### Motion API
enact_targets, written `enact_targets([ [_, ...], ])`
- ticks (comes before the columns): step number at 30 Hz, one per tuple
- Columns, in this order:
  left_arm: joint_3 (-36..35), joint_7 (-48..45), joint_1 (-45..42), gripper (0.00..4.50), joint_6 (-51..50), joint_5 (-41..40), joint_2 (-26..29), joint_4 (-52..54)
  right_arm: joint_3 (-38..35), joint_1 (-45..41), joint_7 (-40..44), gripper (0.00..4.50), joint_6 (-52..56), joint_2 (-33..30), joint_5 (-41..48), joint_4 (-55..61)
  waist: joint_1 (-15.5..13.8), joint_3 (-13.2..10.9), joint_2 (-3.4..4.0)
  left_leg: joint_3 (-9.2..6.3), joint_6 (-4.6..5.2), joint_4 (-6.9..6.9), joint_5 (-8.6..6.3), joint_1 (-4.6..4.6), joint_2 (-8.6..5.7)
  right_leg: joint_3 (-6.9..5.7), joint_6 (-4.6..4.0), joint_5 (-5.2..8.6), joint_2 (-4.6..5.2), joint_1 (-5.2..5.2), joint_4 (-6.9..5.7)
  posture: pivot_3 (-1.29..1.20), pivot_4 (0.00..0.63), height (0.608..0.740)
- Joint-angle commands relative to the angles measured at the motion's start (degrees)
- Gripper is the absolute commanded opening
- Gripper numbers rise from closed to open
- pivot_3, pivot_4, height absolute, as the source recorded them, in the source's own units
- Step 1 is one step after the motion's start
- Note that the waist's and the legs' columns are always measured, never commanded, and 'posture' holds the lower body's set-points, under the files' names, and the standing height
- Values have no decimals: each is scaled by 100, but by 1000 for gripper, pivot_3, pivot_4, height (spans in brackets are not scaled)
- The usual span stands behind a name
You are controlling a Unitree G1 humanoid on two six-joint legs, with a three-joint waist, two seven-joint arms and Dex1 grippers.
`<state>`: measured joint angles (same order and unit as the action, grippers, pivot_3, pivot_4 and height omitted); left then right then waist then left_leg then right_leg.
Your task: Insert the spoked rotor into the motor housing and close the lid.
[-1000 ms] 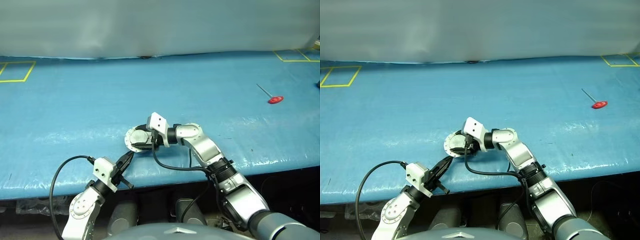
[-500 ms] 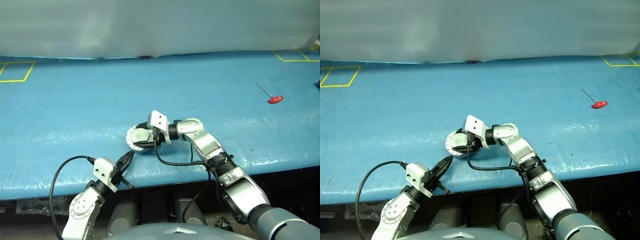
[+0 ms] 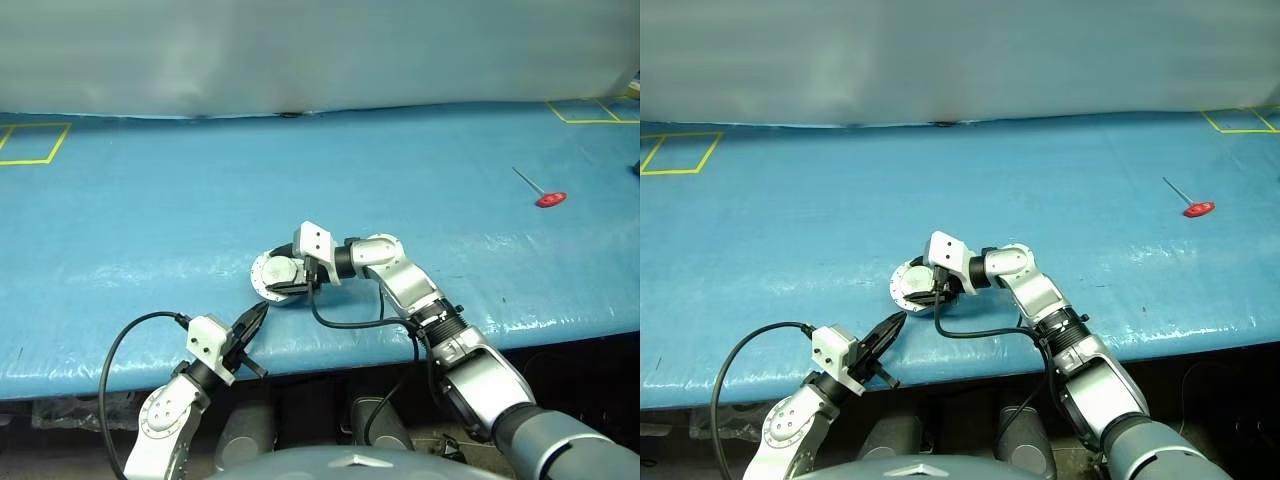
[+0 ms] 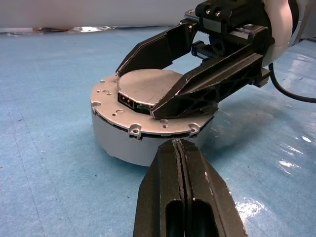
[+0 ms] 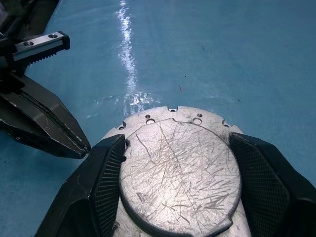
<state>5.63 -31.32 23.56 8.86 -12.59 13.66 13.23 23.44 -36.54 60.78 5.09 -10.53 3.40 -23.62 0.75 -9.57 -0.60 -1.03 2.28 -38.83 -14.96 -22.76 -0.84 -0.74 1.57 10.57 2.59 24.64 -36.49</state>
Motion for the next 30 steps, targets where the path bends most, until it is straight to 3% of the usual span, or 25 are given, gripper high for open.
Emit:
enact_targets([
  [1,44,-11,30,0,14,-92,-25,32,-150,-129,-46,3040,-296,83,44,12,-1,0,0,0,0,0,0,0,0,0,0,0,0,0,0,0,150,740],
  [23,33,62,55,0,6,-110,-25,99,-187,-100,-168,3040,-769,190,-79,-561,10,0,1,2,0,0,0,8,1,2,-2,-1,-1,-2,-9,0,150,740],
  [30,-563,128,-257,0,-483,-569,324,630,-237,-86,-203,3040,-766,219,-84,-666,8,0,1,2,-2,-11,1,11,14,0,-2,4,-11,-1,-25,0,150,740],
])
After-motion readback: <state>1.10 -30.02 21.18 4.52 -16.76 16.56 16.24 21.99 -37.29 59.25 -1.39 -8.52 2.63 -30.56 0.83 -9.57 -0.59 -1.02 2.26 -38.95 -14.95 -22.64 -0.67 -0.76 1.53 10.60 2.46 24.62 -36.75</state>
